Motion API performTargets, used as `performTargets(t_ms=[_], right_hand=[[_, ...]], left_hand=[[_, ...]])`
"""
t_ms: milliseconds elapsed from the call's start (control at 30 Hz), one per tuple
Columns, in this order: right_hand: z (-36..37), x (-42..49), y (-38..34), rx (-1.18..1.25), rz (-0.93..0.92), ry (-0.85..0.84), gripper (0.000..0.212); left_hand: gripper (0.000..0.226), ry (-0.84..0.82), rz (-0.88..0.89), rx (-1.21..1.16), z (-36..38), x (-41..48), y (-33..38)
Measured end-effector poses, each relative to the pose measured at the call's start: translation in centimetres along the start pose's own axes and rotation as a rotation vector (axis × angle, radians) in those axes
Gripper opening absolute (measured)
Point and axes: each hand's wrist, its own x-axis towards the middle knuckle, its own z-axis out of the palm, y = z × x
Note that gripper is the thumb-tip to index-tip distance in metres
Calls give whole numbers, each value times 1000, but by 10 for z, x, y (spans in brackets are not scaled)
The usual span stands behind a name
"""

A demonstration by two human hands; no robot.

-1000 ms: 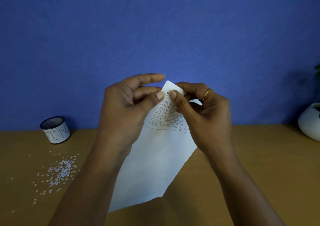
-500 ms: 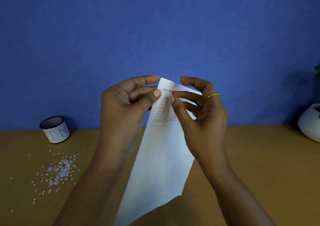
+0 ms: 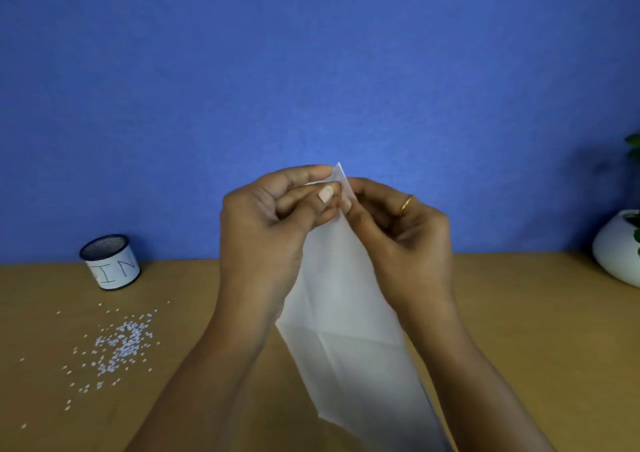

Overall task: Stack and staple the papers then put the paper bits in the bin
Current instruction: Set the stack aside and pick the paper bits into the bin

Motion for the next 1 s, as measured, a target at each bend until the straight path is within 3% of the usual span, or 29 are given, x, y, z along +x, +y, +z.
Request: performTargets(t_ms=[233,433,1000], right_hand=[[-6,2,-9,172,203,-16,12],[-8,2,-13,246,311,-115,14],[-6,3,-11,70,160,-81,10]], left_hand=[[29,88,47,143,-6,8,2],[29,2,47,270,-9,9,6],[33,-30,4,215,-10,9,8]])
